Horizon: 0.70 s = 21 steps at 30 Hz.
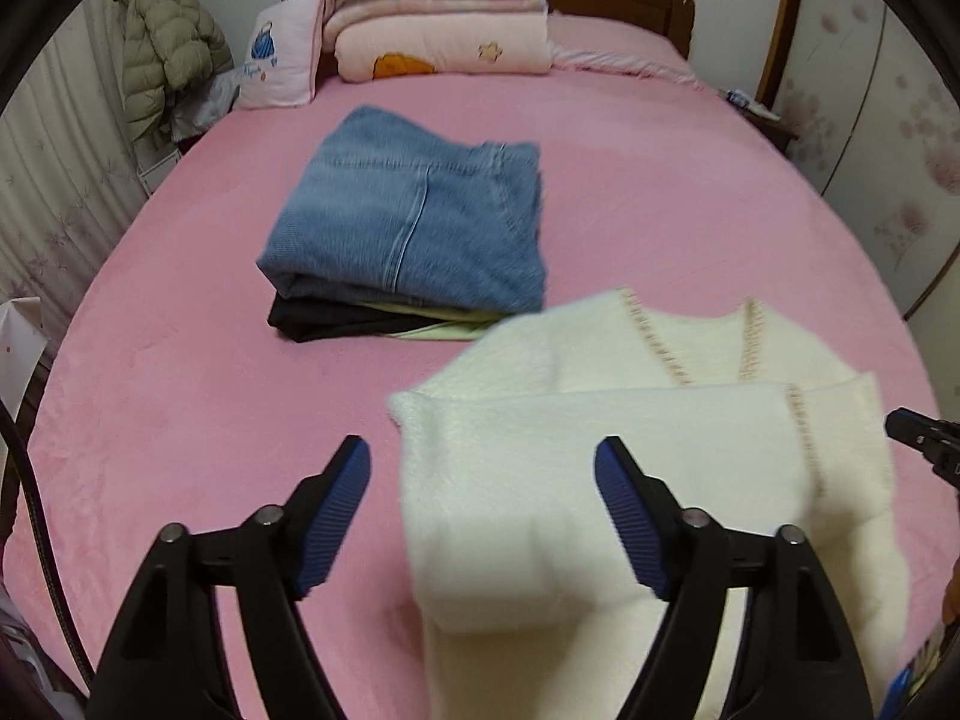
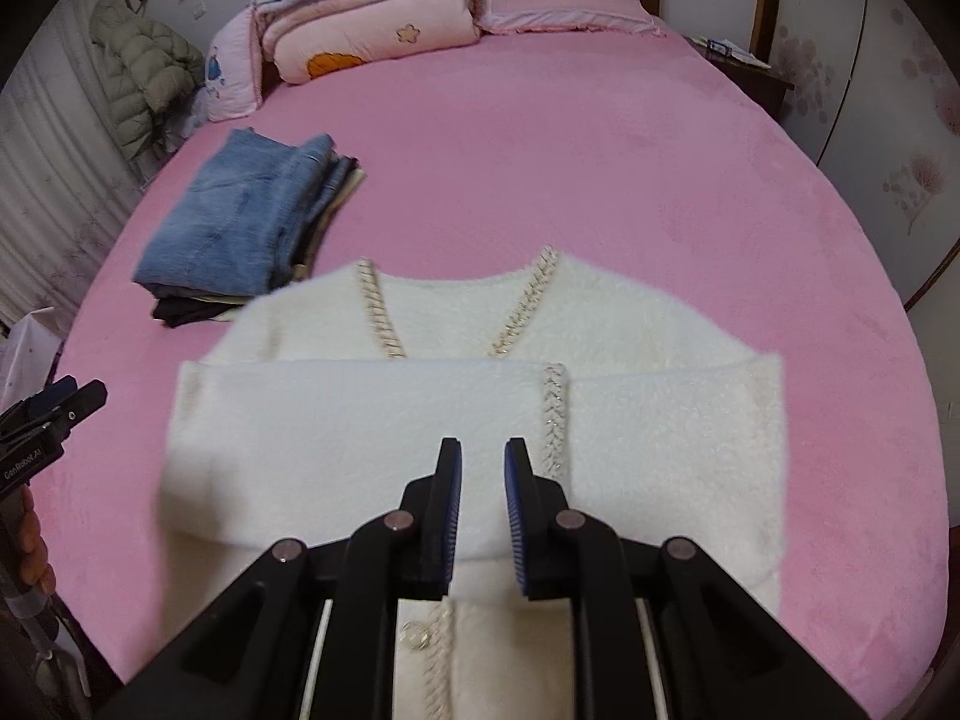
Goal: Fold large clothes
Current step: 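Release the cardigan with both grippers and lift them away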
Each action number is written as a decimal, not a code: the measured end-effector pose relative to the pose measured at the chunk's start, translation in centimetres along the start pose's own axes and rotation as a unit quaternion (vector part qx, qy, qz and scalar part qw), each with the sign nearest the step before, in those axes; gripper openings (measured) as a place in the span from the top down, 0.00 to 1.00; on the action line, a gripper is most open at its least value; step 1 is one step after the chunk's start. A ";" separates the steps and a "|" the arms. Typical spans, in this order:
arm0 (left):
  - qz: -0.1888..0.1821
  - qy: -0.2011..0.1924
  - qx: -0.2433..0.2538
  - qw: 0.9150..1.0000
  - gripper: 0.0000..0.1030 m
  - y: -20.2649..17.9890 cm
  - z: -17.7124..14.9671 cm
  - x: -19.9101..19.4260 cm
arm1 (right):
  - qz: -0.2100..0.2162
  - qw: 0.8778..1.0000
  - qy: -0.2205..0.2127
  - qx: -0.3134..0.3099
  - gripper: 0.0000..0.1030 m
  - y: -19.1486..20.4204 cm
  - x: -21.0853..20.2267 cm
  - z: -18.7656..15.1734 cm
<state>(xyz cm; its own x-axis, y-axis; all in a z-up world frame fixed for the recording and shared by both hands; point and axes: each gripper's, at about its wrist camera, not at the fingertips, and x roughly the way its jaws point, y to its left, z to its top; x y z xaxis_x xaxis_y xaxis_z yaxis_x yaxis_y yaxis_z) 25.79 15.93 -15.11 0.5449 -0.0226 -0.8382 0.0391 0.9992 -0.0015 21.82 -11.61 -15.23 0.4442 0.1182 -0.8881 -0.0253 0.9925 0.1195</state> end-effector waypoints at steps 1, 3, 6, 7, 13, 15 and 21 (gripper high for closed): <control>0.000 -0.004 -0.001 1.000 0.24 0.0 0.1 -0.9 | 0.004 1.000 -0.003 -0.002 0.83 0.5 -1.4 -0.1; 0.002 -0.012 -0.005 1.000 0.23 -0.2 0.1 -3.4 | 0.005 1.000 -0.011 -0.004 0.73 1.2 -3.4 -0.1; -0.003 -0.024 -0.017 1.000 0.18 -0.3 -0.1 -6.5 | 0.009 0.999 -0.031 -0.008 0.64 2.3 -6.8 -0.8; -0.005 -0.025 -0.023 0.999 0.15 -0.3 -0.3 -7.4 | 0.010 0.999 -0.037 -0.011 0.64 2.7 -7.9 -1.0; -0.012 -0.030 -0.050 0.998 0.10 0.1 -1.2 -11.3 | 0.015 0.998 -0.066 -0.004 0.64 4.6 -13.0 -2.7; -0.015 -0.028 -0.053 0.998 0.10 0.1 -1.6 -12.1 | 0.009 0.997 -0.073 0.002 0.64 4.9 -14.2 -3.3; -0.030 -0.028 -0.065 0.997 0.10 -0.4 -3.0 -15.0 | -0.002 0.995 -0.096 0.010 0.64 5.0 -17.2 -5.8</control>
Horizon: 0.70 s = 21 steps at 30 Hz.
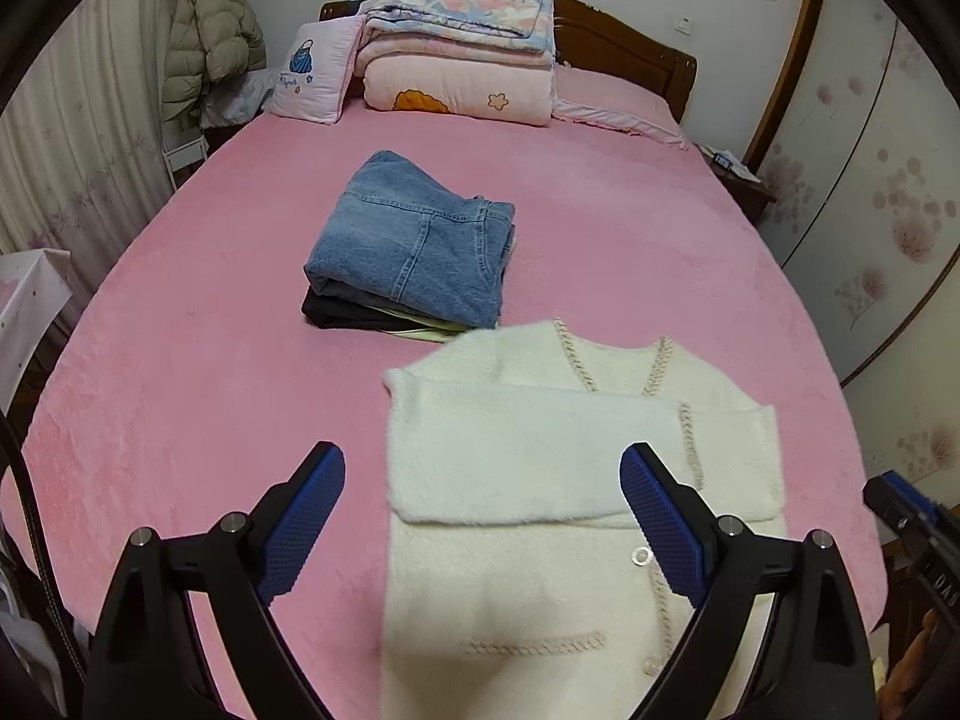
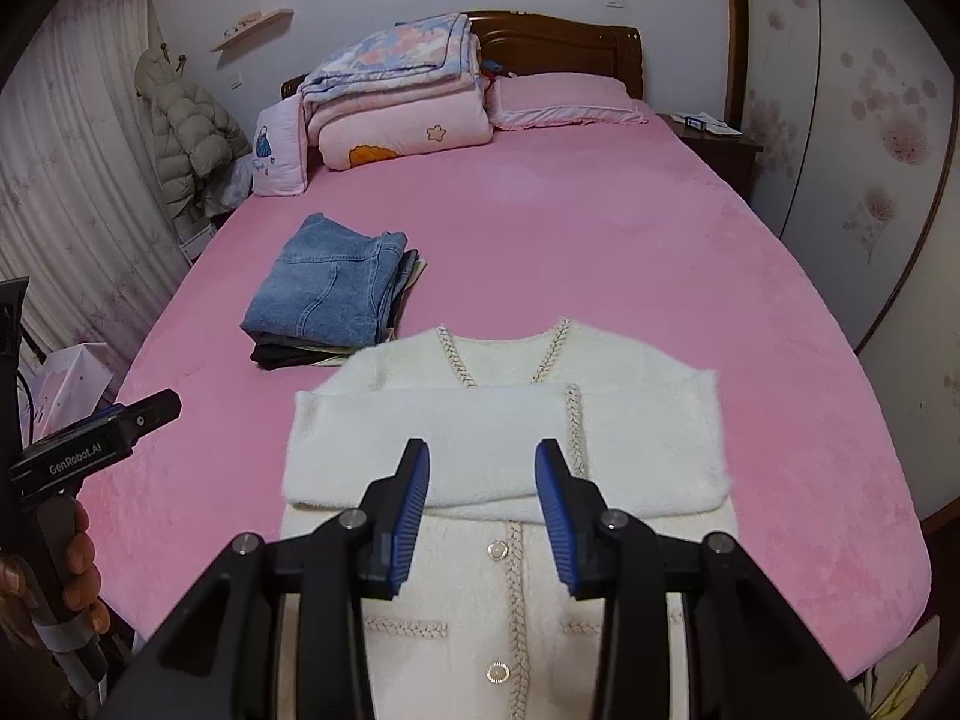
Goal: Fold large clothes
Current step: 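Release the cardigan with both grippers and lift them away, then move both grippers to the cardigan hem corners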
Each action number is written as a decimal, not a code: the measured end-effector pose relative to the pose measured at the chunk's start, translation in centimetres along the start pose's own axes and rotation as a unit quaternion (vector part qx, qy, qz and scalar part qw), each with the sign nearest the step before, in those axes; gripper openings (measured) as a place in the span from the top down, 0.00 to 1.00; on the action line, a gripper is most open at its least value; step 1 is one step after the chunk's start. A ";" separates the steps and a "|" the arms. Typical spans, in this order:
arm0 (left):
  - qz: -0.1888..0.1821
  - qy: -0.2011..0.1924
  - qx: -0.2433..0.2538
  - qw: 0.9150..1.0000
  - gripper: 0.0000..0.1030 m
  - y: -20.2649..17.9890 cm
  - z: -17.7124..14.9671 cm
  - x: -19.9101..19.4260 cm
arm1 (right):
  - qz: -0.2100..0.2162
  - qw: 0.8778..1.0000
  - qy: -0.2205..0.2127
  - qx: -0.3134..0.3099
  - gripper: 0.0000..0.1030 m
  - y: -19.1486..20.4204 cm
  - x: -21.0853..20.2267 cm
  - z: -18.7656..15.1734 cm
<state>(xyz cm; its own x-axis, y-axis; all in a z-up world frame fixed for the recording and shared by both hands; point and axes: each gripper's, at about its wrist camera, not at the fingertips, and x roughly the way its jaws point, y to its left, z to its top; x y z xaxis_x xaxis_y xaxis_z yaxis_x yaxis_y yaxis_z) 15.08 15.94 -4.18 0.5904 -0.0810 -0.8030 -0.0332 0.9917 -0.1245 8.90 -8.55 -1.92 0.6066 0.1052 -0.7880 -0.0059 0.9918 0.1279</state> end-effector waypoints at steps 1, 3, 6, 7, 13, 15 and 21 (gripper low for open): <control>0.001 -0.001 0.000 1.000 0.10 -0.1 -0.2 -0.4 | -0.001 1.000 -0.002 -0.002 0.64 -0.1 -0.4 -0.4; 0.003 0.002 -0.002 1.000 0.10 -0.5 -1.1 -1.0 | 0.002 1.000 -0.002 -0.007 0.64 -0.3 -1.2 -1.2; 0.007 0.011 -0.008 1.000 0.10 -1.3 -2.6 -1.4 | 0.018 1.000 -0.002 -0.013 0.64 -1.0 -2.1 -2.7; 0.011 0.012 -0.009 1.000 0.10 -1.5 -3.1 -1.7 | 0.023 1.000 -0.003 -0.015 0.64 -1.3 -2.5 -3.2; 0.016 0.010 -0.019 1.000 0.10 -3.4 -7.2 -3.4 | 0.028 0.999 -0.016 -0.037 0.64 -2.8 -4.9 -5.8; 0.011 0.017 -0.031 0.999 0.10 -3.5 -8.7 -3.7 | 0.018 0.998 -0.014 -0.051 0.64 -3.1 -5.5 -6.5; 0.017 0.030 -0.060 0.998 0.10 -3.5 -12.5 -3.9 | -0.028 0.996 0.016 -0.085 0.59 -4.1 -5.5 -9.1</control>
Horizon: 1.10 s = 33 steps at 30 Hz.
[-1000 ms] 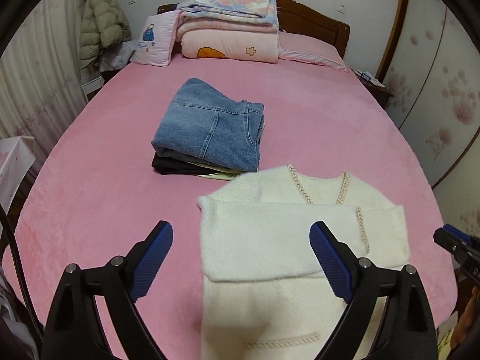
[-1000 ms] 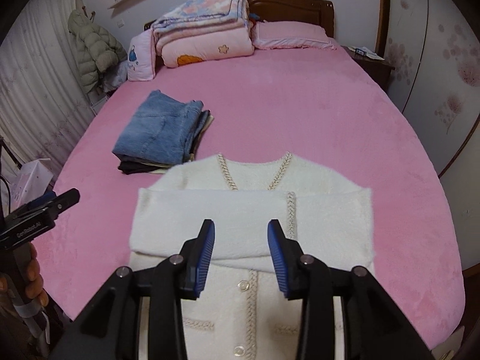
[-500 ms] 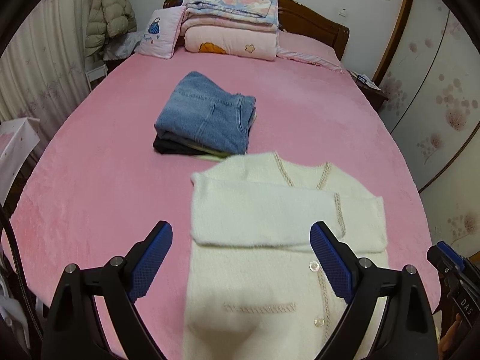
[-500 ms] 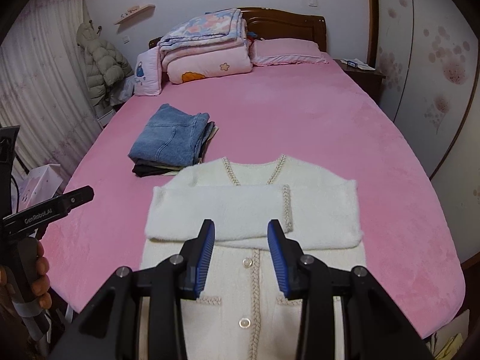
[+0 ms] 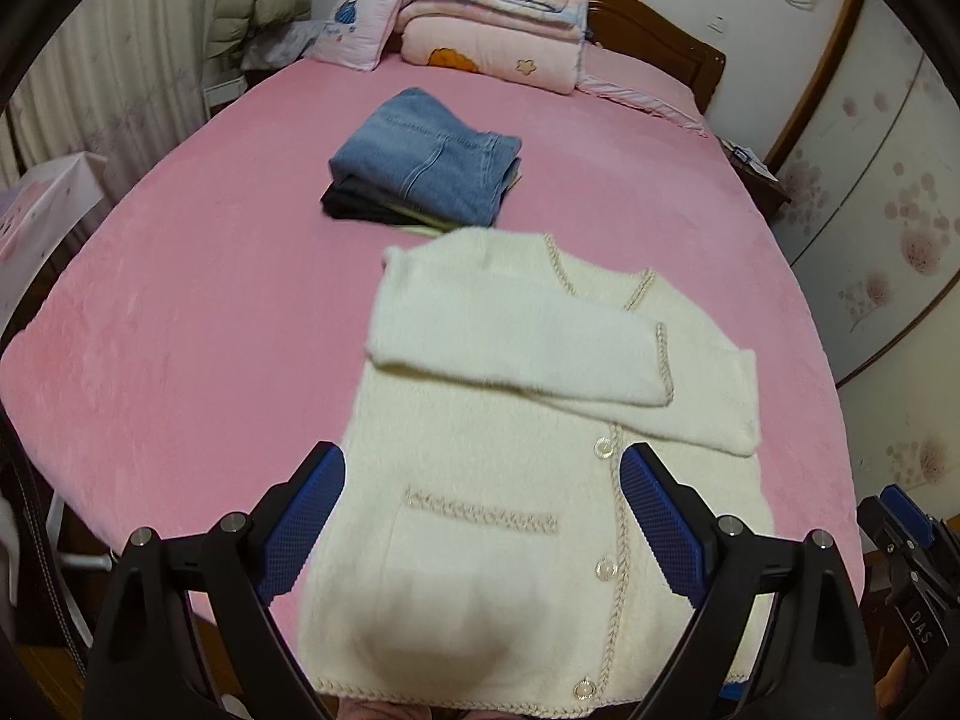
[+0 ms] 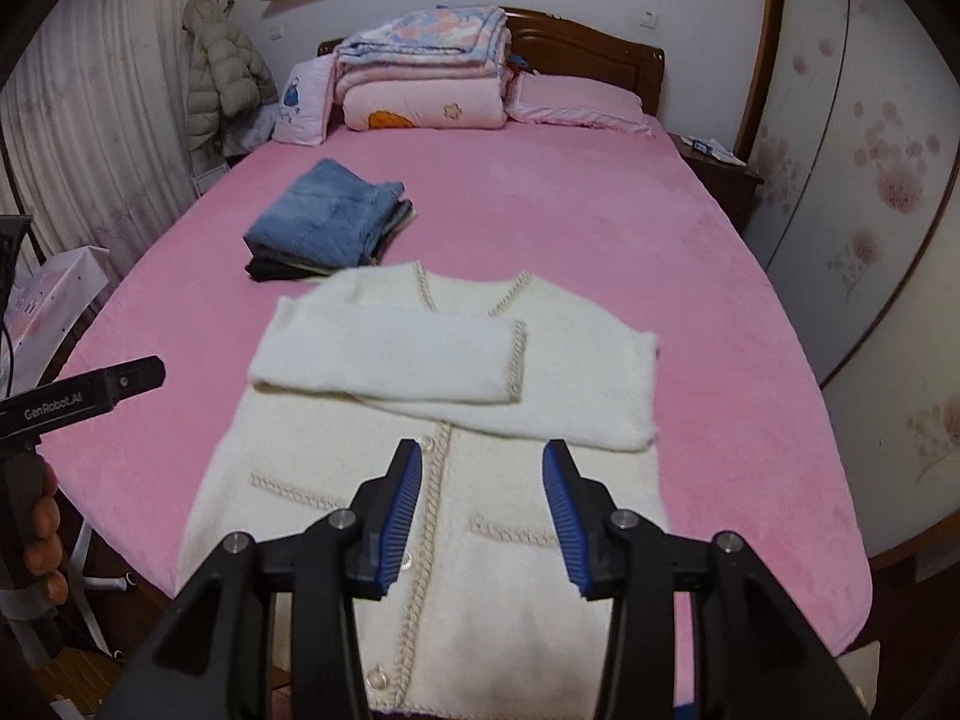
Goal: Fold large clothes
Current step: 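Move both grippers to the cardigan hem corners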
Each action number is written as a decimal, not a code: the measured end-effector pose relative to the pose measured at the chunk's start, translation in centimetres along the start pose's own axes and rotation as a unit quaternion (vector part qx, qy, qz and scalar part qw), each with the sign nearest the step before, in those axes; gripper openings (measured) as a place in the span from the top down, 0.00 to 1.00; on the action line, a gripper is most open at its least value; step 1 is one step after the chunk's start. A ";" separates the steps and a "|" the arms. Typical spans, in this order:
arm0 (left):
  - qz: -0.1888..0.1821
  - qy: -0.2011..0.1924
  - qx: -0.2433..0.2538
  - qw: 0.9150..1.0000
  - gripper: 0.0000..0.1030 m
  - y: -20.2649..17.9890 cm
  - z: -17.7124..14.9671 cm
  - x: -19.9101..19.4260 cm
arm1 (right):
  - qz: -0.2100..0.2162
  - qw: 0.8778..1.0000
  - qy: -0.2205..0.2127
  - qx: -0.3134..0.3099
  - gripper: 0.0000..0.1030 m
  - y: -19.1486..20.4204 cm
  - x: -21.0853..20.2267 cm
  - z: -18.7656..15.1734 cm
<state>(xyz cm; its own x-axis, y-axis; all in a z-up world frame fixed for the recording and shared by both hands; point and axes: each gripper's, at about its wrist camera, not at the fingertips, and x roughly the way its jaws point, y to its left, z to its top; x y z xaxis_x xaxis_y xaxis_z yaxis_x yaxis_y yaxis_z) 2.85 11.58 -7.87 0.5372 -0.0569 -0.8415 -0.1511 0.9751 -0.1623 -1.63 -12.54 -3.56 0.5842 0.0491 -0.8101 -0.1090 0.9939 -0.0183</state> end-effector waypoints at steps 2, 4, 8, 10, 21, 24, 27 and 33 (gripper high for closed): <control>0.009 -0.001 0.004 1.000 0.10 0.1 -0.9 0.2 | 0.007 1.000 0.007 0.001 0.59 -0.4 0.2 -0.9; 0.019 0.000 0.007 1.000 0.10 0.3 -1.9 0.6 | 0.009 1.000 0.014 -0.001 0.59 -0.8 0.5 -1.9; 0.020 0.010 0.005 1.000 0.10 1.2 -3.9 1.8 | 0.021 0.999 0.028 0.012 0.59 -1.9 1.3 -3.8; 0.011 0.013 0.004 1.000 0.10 1.7 -4.7 2.4 | 0.025 0.999 0.032 0.018 0.59 -2.5 1.6 -4.7; 0.019 0.001 0.036 0.999 0.10 5.2 -11.5 5.8 | 0.050 0.998 0.029 0.004 0.59 -4.0 4.0 -10.8; 0.024 0.014 0.039 0.999 0.10 7.1 -13.4 7.2 | 0.057 0.997 0.046 0.017 0.59 -4.8 5.1 -12.9; 0.027 0.030 0.026 0.999 0.10 9.5 -15.1 8.6 | 0.054 0.996 0.065 0.027 0.59 -5.6 6.1 -14.9; 0.011 0.077 0.011 0.997 0.12 14.0 -17.6 11.6 | 0.042 0.993 0.106 0.039 0.59 -7.6 7.4 -18.1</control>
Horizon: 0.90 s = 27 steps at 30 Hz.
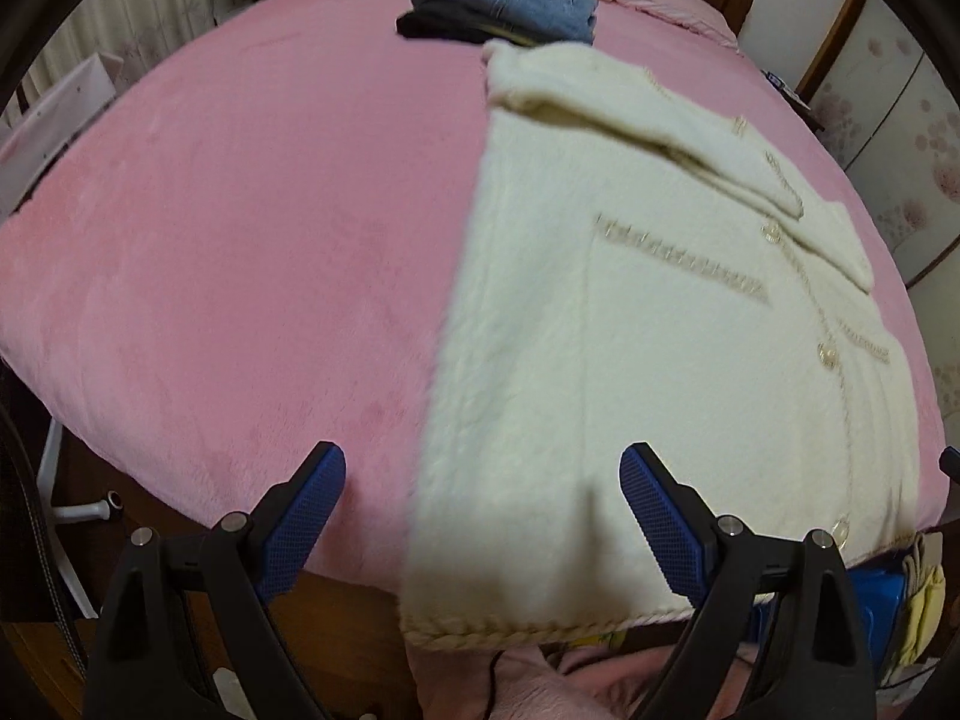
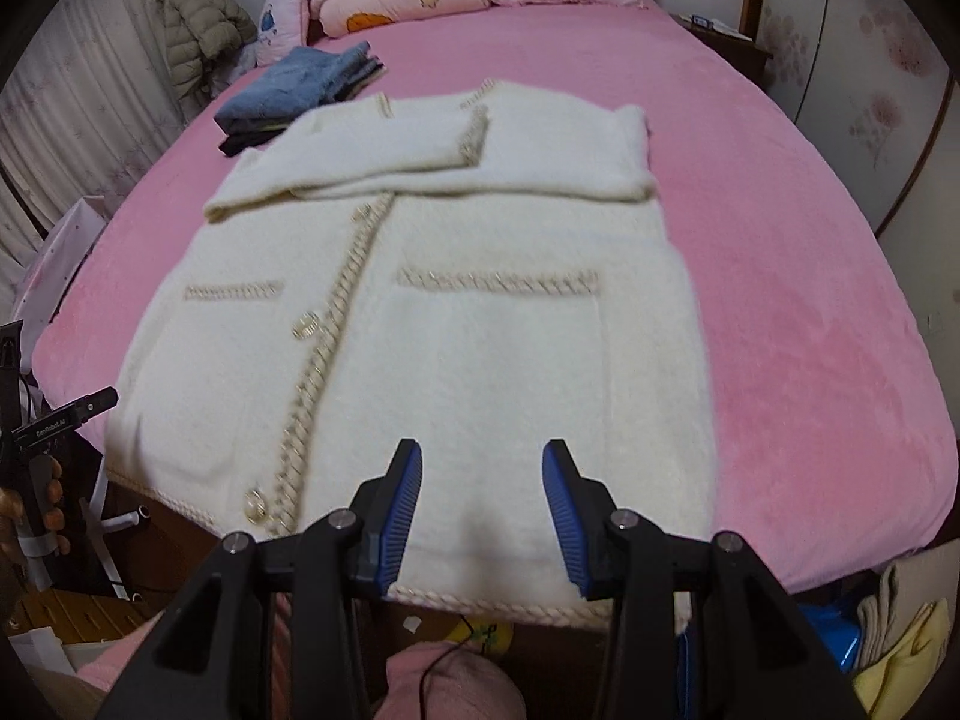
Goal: Fold large clothes
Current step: 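Move both grippers to the cardigan hem corners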
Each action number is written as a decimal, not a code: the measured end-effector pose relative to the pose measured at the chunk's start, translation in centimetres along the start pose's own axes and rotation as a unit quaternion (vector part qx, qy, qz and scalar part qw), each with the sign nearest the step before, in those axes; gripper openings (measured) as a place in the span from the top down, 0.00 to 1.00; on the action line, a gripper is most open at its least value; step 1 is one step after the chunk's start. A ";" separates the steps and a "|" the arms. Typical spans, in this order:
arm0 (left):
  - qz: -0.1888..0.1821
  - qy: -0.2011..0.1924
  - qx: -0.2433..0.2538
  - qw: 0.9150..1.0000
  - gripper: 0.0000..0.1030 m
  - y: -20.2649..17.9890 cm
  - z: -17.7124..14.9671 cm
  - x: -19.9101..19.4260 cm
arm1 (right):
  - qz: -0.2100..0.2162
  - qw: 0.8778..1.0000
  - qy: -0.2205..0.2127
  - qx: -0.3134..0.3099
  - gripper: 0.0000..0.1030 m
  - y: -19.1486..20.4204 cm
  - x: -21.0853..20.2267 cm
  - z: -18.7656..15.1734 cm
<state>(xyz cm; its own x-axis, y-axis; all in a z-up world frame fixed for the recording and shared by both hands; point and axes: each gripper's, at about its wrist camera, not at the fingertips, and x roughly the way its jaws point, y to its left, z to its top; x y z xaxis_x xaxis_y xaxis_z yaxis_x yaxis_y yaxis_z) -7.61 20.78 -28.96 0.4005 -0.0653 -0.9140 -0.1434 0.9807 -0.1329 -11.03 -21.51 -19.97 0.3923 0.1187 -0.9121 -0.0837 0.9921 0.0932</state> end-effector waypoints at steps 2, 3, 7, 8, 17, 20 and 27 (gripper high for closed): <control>-0.016 0.012 -0.003 1.000 0.14 1.0 -0.7 0.7 | -0.003 1.000 0.011 -0.001 0.59 -0.4 0.2 -0.5; -0.033 0.020 -0.007 0.999 0.16 1.5 -1.1 1.1 | -0.005 1.000 0.015 -0.003 0.59 -0.6 0.2 -0.7; -0.063 0.031 0.000 0.998 0.25 2.6 -2.2 2.4 | -0.007 1.000 0.023 -0.012 0.59 -0.6 0.0 -1.0; -0.067 0.033 0.003 0.997 0.28 2.8 -2.4 2.7 | -0.004 1.000 0.025 -0.015 0.59 -0.6 0.0 -1.0; -0.103 0.052 0.020 0.993 0.42 3.0 -2.4 3.8 | -0.007 0.999 0.038 0.013 0.59 -2.3 0.3 -1.4; -0.118 0.068 0.030 0.990 0.47 2.2 -2.3 4.0 | -0.016 0.998 0.046 0.043 0.59 -4.2 0.8 -2.0; -0.120 0.089 0.041 0.988 0.41 0.8 -2.3 5.0 | -0.050 0.993 0.070 0.085 0.59 -8.6 2.4 -4.5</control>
<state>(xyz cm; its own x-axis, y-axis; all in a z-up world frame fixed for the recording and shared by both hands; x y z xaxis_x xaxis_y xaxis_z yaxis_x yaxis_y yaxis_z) -7.85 20.82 -34.51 0.2477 -0.3219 -0.9138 0.0125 0.9442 -0.3292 -13.50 -29.94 -24.71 0.2585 0.0235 -0.9657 0.1092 0.9926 0.0534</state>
